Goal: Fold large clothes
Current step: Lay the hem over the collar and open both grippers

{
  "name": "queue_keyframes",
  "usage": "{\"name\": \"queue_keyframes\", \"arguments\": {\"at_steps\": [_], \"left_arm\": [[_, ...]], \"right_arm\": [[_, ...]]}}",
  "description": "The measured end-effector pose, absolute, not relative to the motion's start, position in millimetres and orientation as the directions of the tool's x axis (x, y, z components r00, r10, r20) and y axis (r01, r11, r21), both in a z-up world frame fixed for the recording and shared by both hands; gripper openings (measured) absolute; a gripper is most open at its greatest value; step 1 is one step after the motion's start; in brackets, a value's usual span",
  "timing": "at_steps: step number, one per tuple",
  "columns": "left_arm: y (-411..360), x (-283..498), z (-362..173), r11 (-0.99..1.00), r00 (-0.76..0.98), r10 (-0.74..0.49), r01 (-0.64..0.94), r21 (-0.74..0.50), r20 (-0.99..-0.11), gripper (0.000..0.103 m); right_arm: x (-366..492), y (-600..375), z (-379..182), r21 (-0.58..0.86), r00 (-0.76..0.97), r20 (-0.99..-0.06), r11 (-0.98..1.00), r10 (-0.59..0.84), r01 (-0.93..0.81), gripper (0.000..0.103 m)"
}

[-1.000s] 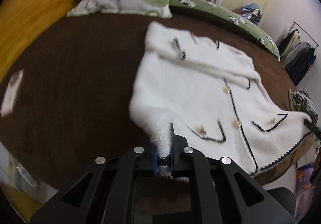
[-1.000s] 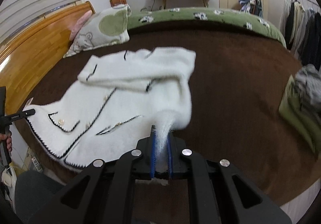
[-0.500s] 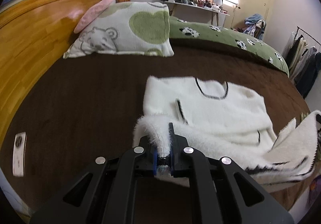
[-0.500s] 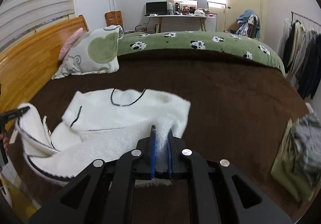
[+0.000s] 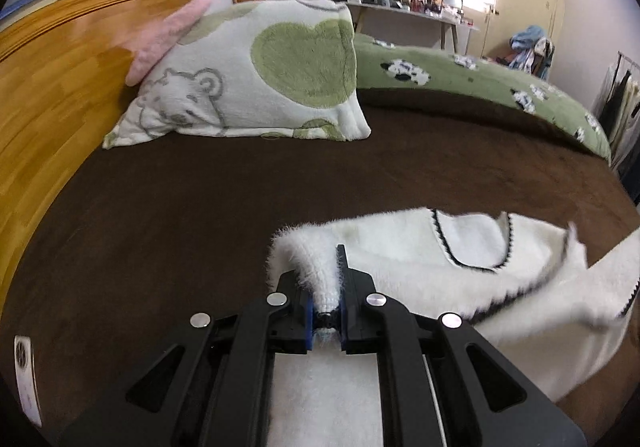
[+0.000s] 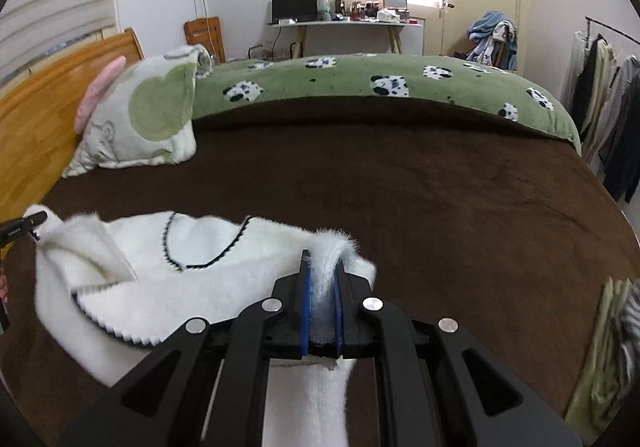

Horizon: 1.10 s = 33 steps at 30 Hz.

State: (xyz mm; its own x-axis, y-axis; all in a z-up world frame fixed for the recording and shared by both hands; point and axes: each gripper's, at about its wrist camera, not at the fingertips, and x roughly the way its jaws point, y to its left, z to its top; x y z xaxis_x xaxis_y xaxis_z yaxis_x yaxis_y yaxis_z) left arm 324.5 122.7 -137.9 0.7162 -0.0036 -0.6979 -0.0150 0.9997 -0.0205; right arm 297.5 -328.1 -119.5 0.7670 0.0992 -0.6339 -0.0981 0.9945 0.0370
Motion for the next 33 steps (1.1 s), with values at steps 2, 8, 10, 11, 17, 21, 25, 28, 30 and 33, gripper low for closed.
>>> {"name": "queue_keyframes", "arguments": {"at_steps": [2,8,10,11,17,21,25,28,30,33], "left_arm": [[117.8,344.8,-150.0,1.0,0.706,0.002,-0.013,-0.01,-0.708,0.011],[127.5,385.1,-193.0,0.999,0.66,0.014,-0.044,-0.02,-0.752,0.012],[128.8,389.5,-211.5,0.999,0.643,0.018,-0.039,-0.009,-0.765,0.012],[127.2,389.8,-217.1,0.999,0.64,0.023,-0.035,0.0,-0.768,0.012],[128.4,392.2,-231.3,0.999,0.641,0.03,-0.043,0.003,-0.767,0.016],[129.5,393.8,-230.4,0.999,0.641,0.023,-0.042,-0.005,-0.767,0.016],[130.8,392.4,-225.7,0.999,0.651,-0.015,-0.024,-0.04,-0.759,0.02],[130.5,391.8,-216.8,0.997,0.661,-0.061,0.003,-0.079,-0.747,0.042],[128.1,392.6,-209.7,0.997,0.673,-0.067,0.012,-0.079,-0.736,0.073],[126.9,388.7,-187.5,0.998,0.718,-0.06,0.02,-0.065,-0.694,0.088]], "right_arm": [[317.7,-325.6,-130.4,0.034,0.76,-0.644,0.995,0.09,-0.09,0.009],[361.3,-336.9,-176.1,0.053,0.715,-0.695,0.997,0.072,-0.049,0.01],[368.1,-337.8,-190.8,0.042,0.698,-0.713,0.998,0.065,-0.049,0.01],[370.4,-337.1,-203.8,0.028,0.688,-0.723,0.998,0.059,-0.057,0.01],[371.2,-338.7,-213.6,0.039,0.687,-0.724,0.998,0.069,-0.059,0.01],[370.3,-335.6,-211.4,0.016,0.686,-0.725,0.997,0.061,-0.071,0.01],[368.9,-336.5,-203.3,0.036,0.676,-0.732,0.996,0.082,-0.082,0.017],[366.2,-334.4,-197.2,0.028,0.677,-0.732,0.996,0.08,-0.088,0.025],[362.1,-334.2,-191.5,-0.006,0.698,-0.715,0.998,0.036,-0.058,0.05],[353.8,-342.7,-176.0,0.007,0.744,-0.668,1.0,0.023,-0.025,0.073]]}}
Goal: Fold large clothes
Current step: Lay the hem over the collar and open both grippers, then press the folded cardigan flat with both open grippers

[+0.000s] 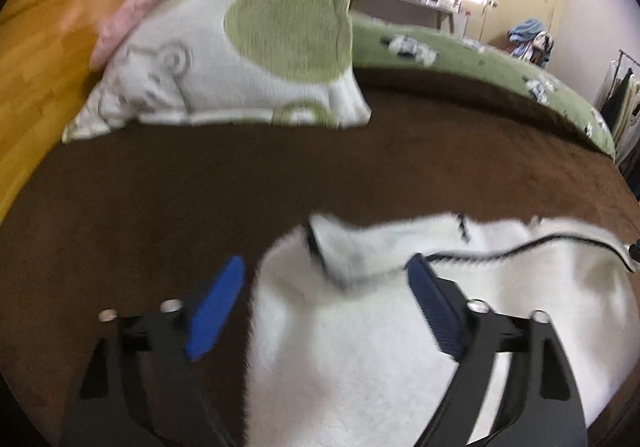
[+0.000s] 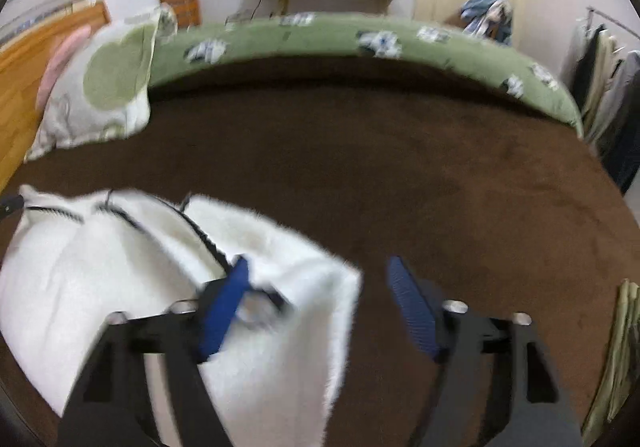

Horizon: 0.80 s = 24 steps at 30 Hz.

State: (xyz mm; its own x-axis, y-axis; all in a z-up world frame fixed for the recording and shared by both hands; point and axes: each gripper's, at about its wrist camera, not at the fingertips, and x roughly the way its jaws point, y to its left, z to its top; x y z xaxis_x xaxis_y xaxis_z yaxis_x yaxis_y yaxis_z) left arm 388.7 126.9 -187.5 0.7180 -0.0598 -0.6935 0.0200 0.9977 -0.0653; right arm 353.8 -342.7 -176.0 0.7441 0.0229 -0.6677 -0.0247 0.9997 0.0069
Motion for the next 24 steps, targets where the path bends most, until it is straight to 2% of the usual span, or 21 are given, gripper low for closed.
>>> {"name": "queue_keyframes", "arguments": {"at_steps": [3,9,11,18,24], "left_arm": [[129.2,383.4,-164.7,0.997,0.745,-0.057,0.015,-0.069,-0.665,0.096],[113.4,371.1,-147.2,0.995,0.744,-0.104,0.072,-0.075,-0.66,0.097],[106.7,371.8,-154.7,0.991,0.724,-0.136,0.097,-0.095,-0.676,0.097],[87.6,381.9,-202.2,0.992,0.641,-0.116,0.109,-0.06,-0.758,0.097],[88.8,394.1,-236.2,0.997,0.591,-0.044,0.078,0.003,-0.805,0.097]], "right_arm": [[344.2,-348.3,-162.7,0.021,0.77,-0.638,1.0,0.018,-0.005,0.074],[336.3,-321.5,-165.9,-0.037,0.757,-0.653,0.998,0.02,-0.058,0.078],[339.6,-312.3,-173.3,-0.054,0.753,-0.658,0.996,0.019,-0.072,0.089],[365.5,-283.9,-198.6,-0.06,0.722,-0.692,0.993,0.028,-0.097,0.09],[389.3,-267.2,-219.2,-0.094,0.682,-0.732,0.99,0.005,-0.107,0.093]]}}
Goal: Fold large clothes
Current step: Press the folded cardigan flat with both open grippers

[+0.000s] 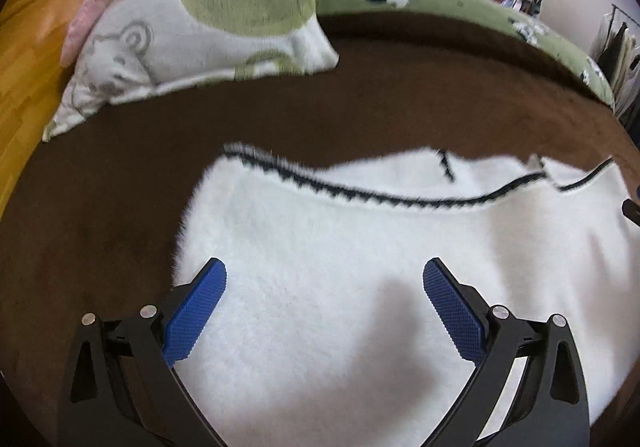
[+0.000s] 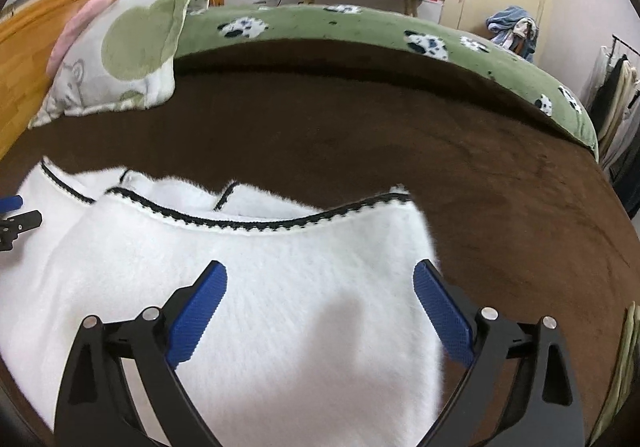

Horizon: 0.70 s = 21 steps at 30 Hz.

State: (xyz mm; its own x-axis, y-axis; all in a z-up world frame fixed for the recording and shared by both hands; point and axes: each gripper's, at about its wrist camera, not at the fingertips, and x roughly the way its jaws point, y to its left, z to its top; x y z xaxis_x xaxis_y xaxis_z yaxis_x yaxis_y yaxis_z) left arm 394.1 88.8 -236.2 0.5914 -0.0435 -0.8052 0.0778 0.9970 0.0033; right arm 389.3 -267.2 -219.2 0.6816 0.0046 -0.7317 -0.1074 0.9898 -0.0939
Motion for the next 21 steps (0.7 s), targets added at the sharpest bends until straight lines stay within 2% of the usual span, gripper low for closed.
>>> {"name": "queue_keyframes", "arguments": {"at_steps": [3,7,13,21], "left_arm": [[89.7,401.4,-248.3,0.997,0.575,-0.035,0.076,0.011,-0.817,0.097],[94.2,412.9,-259.8,0.999,0.583,-0.025,0.043,0.001,-0.812,0.097],[95.6,431.0,-267.1,1.0,0.598,0.02,-0.006,0.021,-0.801,0.098],[98.8,439.5,-268.2,1.0,0.599,0.013,-0.018,0.003,-0.801,0.098]], "right_arm": [[404.9,-267.5,-241.3,-0.133,0.641,-0.765,0.988,-0.055,-0.073,0.093],[416.0,-275.3,-261.8,-0.108,0.629,-0.775,0.993,-0.057,-0.044,0.093],[437.7,-277.4,-269.4,-0.128,0.628,-0.772,0.992,-0.099,-0.001,0.097],[441.9,-282.8,-270.1,-0.107,0.622,-0.778,0.994,-0.089,0.009,0.097]]}}
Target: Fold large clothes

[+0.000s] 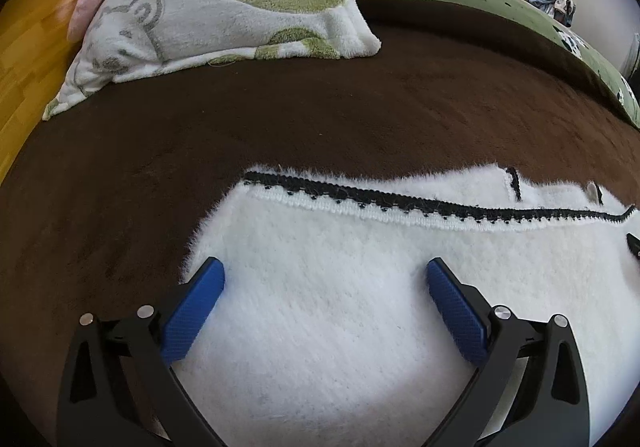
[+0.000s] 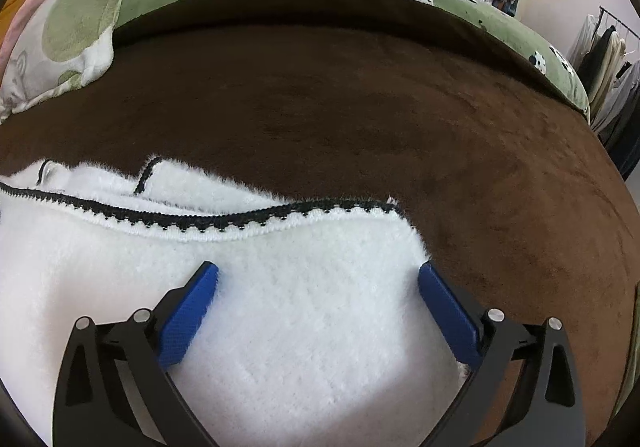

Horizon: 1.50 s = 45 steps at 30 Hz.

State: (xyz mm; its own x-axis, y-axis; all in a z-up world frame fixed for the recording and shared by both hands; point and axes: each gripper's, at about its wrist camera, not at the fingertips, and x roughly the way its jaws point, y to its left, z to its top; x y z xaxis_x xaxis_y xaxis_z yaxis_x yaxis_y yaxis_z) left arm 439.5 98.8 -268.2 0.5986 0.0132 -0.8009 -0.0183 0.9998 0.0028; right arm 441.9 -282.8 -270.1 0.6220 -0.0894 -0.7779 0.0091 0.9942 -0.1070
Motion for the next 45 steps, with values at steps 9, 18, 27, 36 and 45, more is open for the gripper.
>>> {"name": "queue_keyframes", "arguments": {"at_steps": [9,18,27,36,45], "left_arm": [[98.5,430.4,-251.6,1.0,0.575,-0.004,0.006,-0.001,-0.818,0.097],[58.2,363.3,-210.9,0.988,0.591,-0.129,0.007,-0.155,-0.797,0.097],[-10.4,333.9,-233.2,0.993,0.58,-0.072,0.114,-0.007,-0.812,0.097],[-17.8,330.6,-263.0,0.988,0.583,-0.043,0.146,0.052,-0.811,0.098],[-16.1,332.5,-263.6,0.987,0.589,-0.045,0.148,0.053,-0.807,0.098]], "right_arm": [[406.3,-281.0,-232.1,-0.093,0.681,-0.729,0.996,-0.071,0.004,0.097],[309.7,-282.1,-172.0,-0.042,0.739,-0.674,0.999,-0.003,-0.034,0.097],[243.4,-293.5,-189.5,0.034,0.737,-0.676,0.999,0.012,0.015,0.097],[191.0,-308.6,-209.1,0.204,0.741,-0.669,0.973,0.059,0.106,0.097],[160.9,-338.9,-257.0,0.517,0.706,-0.675,0.821,0.216,0.244,0.097]]}}
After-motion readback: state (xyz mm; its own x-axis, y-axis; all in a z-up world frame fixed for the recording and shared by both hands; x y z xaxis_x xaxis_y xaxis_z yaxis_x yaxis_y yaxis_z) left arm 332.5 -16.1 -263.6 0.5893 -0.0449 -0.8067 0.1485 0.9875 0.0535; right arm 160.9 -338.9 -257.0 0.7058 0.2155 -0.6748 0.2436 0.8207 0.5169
